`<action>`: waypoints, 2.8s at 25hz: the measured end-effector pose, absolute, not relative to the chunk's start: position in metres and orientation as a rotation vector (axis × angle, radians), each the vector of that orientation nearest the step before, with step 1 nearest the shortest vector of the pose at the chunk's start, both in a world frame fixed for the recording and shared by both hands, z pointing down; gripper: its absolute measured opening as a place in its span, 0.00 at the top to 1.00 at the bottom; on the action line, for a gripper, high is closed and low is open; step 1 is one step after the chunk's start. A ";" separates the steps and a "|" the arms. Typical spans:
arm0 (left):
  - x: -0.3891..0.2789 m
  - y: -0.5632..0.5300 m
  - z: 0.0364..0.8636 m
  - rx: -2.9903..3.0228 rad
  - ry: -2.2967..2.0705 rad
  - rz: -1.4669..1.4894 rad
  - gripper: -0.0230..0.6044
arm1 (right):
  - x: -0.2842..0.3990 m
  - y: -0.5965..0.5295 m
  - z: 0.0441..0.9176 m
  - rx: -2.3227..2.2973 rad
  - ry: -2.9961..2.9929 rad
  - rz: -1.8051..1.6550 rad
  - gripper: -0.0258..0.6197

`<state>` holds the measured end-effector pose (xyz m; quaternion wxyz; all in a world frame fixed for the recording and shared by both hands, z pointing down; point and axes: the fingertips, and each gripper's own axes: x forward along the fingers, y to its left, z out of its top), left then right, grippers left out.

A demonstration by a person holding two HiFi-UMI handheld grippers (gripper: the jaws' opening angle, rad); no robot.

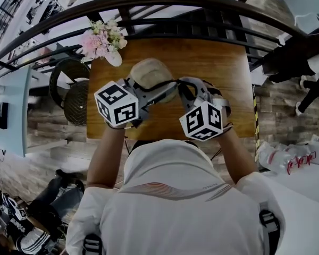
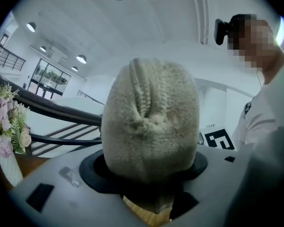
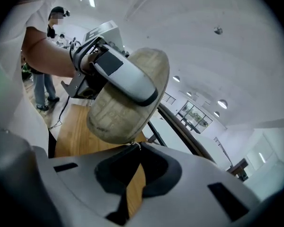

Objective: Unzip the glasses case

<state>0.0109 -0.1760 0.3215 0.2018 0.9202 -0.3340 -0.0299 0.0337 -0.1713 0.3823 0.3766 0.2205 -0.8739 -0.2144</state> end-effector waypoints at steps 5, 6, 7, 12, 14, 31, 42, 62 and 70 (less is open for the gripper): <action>0.022 -0.167 0.335 2.586 -0.860 0.086 0.48 | 0.035 -0.168 0.381 0.535 -2.196 -0.647 0.88; 0.024 -0.165 0.338 2.589 -0.844 0.120 0.48 | 0.035 -0.167 0.379 0.532 -2.190 -0.667 0.88; 0.026 -0.162 0.341 2.594 -0.830 0.153 0.48 | 0.034 -0.167 0.378 0.528 -2.183 -0.687 0.88; 0.034 -0.154 0.354 2.610 -0.766 0.274 0.48 | 0.032 -0.167 0.369 0.504 -2.161 -0.798 0.88; 0.039 -0.148 0.366 2.625 -0.730 0.388 0.48 | 0.032 -0.168 0.362 0.507 -2.160 -0.837 0.88; 0.039 -0.125 0.455 2.457 -0.637 1.234 0.48 | 0.026 -0.156 0.356 0.296 -1.891 -1.243 0.88; 0.043 -0.111 0.483 2.395 -0.521 1.392 0.48 | 0.020 -0.142 0.374 0.205 -1.838 -1.326 0.88; -0.019 -0.165 0.304 2.695 -1.240 -0.298 0.49 | 0.100 -0.219 0.323 1.027 -2.463 -0.355 0.88; -0.101 -0.164 0.306 2.451 -1.781 -0.174 0.49 | 0.158 -0.244 0.342 1.342 -2.537 -0.010 0.88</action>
